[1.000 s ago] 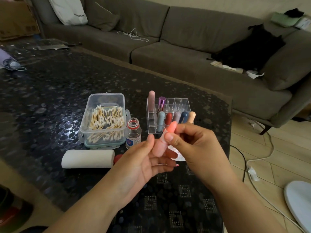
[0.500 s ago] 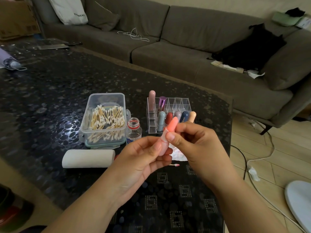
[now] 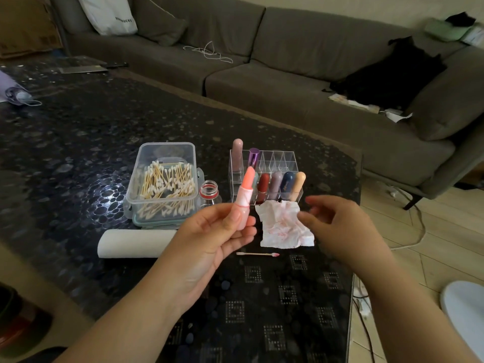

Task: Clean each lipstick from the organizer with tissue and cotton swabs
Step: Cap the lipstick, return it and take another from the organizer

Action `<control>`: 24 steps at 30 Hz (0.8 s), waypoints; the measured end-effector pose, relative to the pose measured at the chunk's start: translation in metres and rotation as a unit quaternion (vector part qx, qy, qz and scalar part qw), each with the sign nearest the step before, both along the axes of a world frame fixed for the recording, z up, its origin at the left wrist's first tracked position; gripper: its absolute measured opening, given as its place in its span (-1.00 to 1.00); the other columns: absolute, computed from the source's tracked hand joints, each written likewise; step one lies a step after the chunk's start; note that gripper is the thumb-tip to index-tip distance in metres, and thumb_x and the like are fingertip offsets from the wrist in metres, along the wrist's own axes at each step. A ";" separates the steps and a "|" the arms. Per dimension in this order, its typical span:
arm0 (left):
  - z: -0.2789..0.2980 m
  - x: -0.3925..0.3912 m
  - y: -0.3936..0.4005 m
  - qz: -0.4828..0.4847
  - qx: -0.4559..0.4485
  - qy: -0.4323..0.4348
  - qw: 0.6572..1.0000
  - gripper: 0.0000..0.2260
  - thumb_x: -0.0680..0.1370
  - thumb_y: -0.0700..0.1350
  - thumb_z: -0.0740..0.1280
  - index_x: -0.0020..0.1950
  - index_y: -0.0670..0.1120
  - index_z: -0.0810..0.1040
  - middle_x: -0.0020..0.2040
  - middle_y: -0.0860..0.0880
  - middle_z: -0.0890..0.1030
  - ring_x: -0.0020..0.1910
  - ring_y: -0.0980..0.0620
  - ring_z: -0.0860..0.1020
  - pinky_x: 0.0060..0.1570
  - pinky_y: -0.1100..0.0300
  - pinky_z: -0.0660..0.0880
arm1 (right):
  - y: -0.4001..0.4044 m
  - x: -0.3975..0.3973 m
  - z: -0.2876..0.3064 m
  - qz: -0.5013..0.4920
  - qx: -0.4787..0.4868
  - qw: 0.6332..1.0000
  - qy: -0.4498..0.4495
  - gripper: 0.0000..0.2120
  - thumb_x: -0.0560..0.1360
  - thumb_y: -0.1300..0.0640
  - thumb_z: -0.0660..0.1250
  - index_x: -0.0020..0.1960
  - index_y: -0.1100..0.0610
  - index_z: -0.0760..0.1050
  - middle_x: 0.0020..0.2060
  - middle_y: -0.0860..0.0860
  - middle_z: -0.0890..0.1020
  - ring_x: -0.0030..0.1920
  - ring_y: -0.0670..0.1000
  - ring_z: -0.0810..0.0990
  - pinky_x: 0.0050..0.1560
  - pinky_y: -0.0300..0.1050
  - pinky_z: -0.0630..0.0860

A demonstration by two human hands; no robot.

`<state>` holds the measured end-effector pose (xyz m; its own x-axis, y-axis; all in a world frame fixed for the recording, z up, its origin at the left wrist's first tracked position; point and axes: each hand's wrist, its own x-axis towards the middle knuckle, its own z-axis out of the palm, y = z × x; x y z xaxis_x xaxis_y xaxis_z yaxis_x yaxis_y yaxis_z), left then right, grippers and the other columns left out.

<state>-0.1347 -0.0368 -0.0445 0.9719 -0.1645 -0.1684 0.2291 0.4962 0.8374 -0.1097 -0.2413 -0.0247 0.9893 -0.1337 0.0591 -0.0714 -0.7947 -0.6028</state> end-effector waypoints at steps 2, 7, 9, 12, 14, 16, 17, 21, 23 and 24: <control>-0.001 0.001 0.000 0.002 0.030 -0.004 1.000 -0.61 0.33 -0.09 0.39 0.11 -0.24 0.56 -0.03 -0.21 0.67 -0.01 -0.12 0.65 -0.09 0.20 0.60 | -0.004 0.005 -0.009 -0.007 -0.061 0.997 0.037 -0.59 0.49 -0.03 0.37 0.31 0.03 0.48 0.09 -0.04 0.58 -0.06 -0.11 0.50 -0.15 -0.32 0.35; -0.003 0.001 -0.005 0.009 0.065 -0.012 0.998 -0.63 0.34 -0.08 0.39 0.10 -0.20 0.56 -0.04 -0.20 0.68 -0.02 -0.10 0.66 -0.11 0.22 0.60 | 0.004 0.015 -0.028 0.012 -0.113 0.991 0.076 -0.53 0.48 -0.05 0.38 0.36 0.00 0.43 0.27 -0.01 0.47 0.15 -0.03 0.51 0.13 -0.20 0.44; -0.004 0.001 -0.006 0.010 0.067 -0.012 0.998 -0.63 0.34 -0.08 0.39 0.10 -0.20 0.57 -0.04 -0.19 0.68 -0.03 -0.10 0.66 -0.11 0.23 0.60 | 0.006 0.018 -0.034 0.020 -0.144 0.984 0.102 -0.52 0.48 -0.06 0.38 0.37 -0.01 0.41 0.28 0.00 0.44 0.18 -0.01 0.49 0.17 -0.19 0.44; -0.004 0.002 -0.008 0.012 0.064 -0.010 0.998 -0.61 0.33 -0.07 0.39 0.10 -0.21 0.57 -0.05 -0.20 0.68 -0.03 -0.10 0.66 -0.12 0.23 0.60 | 0.008 0.024 -0.040 0.024 -0.159 0.977 0.142 -0.63 0.52 -0.01 0.34 0.31 0.01 0.47 0.24 0.02 0.45 0.15 0.01 0.51 0.19 -0.16 0.46; -0.004 0.002 -0.009 0.011 0.063 -0.008 0.998 -0.61 0.32 -0.07 0.39 0.10 -0.21 0.56 -0.05 -0.20 0.68 -0.03 -0.10 0.66 -0.12 0.23 0.60 | 0.009 0.027 -0.040 0.019 -0.162 0.976 0.147 -0.74 0.55 0.06 0.31 0.23 0.02 0.52 0.17 0.02 0.52 0.07 0.00 0.54 0.14 -0.16 0.50; -0.004 0.003 -0.009 0.009 0.059 -0.008 0.998 -0.62 0.33 -0.08 0.39 0.09 -0.21 0.57 -0.05 -0.19 0.68 -0.04 -0.10 0.66 -0.11 0.22 0.60 | 0.008 0.026 -0.037 0.016 -0.174 0.975 0.139 -0.78 0.58 0.08 0.25 0.19 0.04 0.53 0.09 0.02 0.58 0.00 -0.01 0.56 0.06 -0.16 0.52; -0.004 0.003 -0.009 0.008 0.058 -0.009 0.998 -0.63 0.33 -0.08 0.39 0.09 -0.21 0.57 -0.06 -0.19 0.68 -0.04 -0.09 0.66 -0.11 0.21 0.60 | 0.008 0.024 -0.034 0.015 -0.170 0.977 0.128 -0.79 0.59 0.06 0.23 0.17 0.06 0.53 0.04 0.02 0.59 -0.05 -0.01 0.56 -0.01 -0.17 0.52; -0.004 0.003 -0.012 0.004 0.050 -0.014 0.999 -0.64 0.31 -0.10 0.39 0.06 -0.20 0.58 -0.10 -0.17 0.69 -0.10 -0.06 0.67 -0.10 0.19 0.61 | 0.009 0.013 -0.015 0.033 -0.078 0.995 0.045 -0.83 0.59 0.01 0.22 -0.05 0.07 0.51 -0.23 -0.07 0.52 -0.29 -0.15 0.45 -0.36 -0.33 0.32; -0.003 0.003 -0.013 0.001 0.046 -0.015 0.999 -0.66 0.32 -0.10 0.39 0.05 -0.20 0.58 -0.11 -0.16 0.69 -0.12 -0.05 0.67 -0.10 0.19 0.61 | 0.011 0.007 -0.005 0.056 -0.040 0.997 0.039 -0.86 0.58 0.01 0.24 -0.09 0.02 0.50 -0.28 -0.13 0.51 -0.32 -0.18 0.44 -0.45 -0.40 0.30; -0.003 0.002 -0.014 -0.001 0.045 -0.015 0.999 -0.66 0.32 -0.10 0.39 0.05 -0.20 0.58 -0.10 -0.17 0.69 -0.12 -0.05 0.67 -0.10 0.19 0.61 | 0.012 0.005 -0.001 0.070 -0.025 0.996 0.042 -0.89 0.57 0.02 0.25 -0.10 -0.01 0.51 -0.28 -0.15 0.52 -0.32 -0.19 0.45 -0.45 -0.45 0.34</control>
<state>-0.1322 -0.0509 -0.0470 0.9763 -0.1525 -0.1536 0.2046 0.4183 0.8850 -0.1051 -0.2289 -0.0261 0.9997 0.0075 -0.0218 -0.0060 -0.8291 -0.5591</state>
